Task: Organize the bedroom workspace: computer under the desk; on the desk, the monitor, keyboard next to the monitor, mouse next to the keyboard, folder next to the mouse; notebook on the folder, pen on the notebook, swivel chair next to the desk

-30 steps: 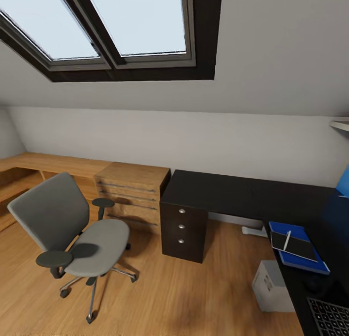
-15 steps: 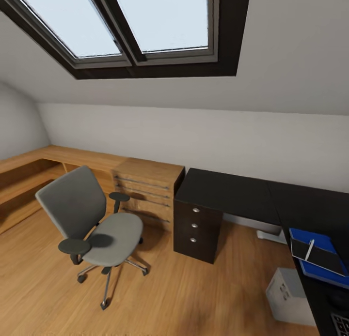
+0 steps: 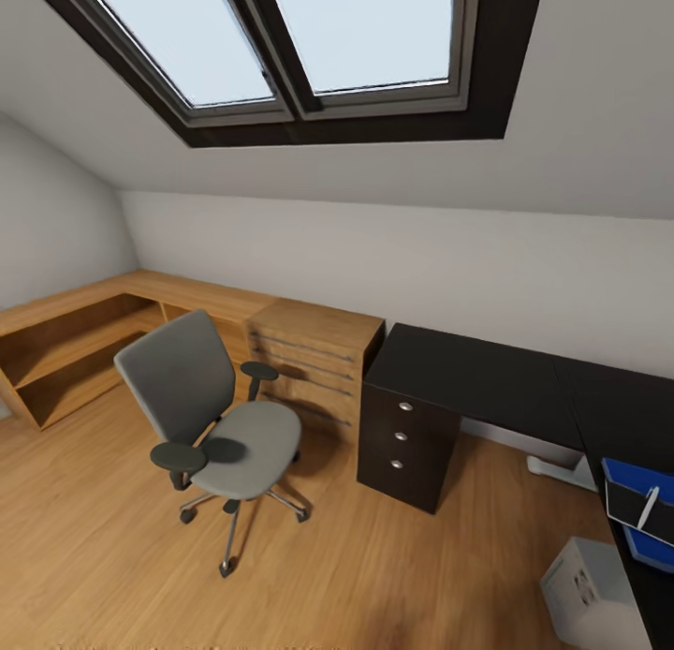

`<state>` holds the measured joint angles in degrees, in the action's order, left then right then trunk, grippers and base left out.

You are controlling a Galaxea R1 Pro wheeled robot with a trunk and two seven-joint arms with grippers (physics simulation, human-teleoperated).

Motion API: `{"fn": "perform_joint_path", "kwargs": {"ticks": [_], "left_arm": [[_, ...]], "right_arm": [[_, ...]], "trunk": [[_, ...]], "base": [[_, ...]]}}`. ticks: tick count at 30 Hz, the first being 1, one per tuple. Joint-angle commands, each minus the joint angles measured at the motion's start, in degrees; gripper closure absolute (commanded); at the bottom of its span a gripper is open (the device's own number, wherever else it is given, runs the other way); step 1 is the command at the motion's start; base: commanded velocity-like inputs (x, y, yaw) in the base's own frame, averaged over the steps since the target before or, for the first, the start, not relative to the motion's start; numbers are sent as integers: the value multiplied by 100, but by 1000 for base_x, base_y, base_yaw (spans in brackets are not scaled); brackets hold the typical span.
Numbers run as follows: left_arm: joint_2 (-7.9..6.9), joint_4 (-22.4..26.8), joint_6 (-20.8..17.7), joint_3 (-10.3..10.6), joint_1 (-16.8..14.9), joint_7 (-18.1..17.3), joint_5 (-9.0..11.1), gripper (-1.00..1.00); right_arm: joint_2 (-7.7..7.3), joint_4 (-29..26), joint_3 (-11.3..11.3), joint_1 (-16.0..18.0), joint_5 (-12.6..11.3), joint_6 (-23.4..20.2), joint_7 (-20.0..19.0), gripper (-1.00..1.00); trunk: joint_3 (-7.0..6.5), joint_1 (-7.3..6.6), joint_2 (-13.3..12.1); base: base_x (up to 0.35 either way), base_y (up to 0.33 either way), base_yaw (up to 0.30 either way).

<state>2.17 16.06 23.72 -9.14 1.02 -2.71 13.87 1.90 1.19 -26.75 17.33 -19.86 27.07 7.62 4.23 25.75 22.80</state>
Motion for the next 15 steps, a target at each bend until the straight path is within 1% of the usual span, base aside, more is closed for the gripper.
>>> {"fn": "perform_joint_path", "kwargs": {"ticks": [1,15], "left_arm": [[3,11,1,-18,2,-28,37,-100],[3,5,-7,-18,0,-28,37,-100]], "right_arm": [[4,13,-50,7,-28,19,21,-100],[4,13,-50,7,-27,24,21,-100]], "trunk": [[18,3,12],[116,3,12]], "base": [[0,0,211],[0,0,199]]}}
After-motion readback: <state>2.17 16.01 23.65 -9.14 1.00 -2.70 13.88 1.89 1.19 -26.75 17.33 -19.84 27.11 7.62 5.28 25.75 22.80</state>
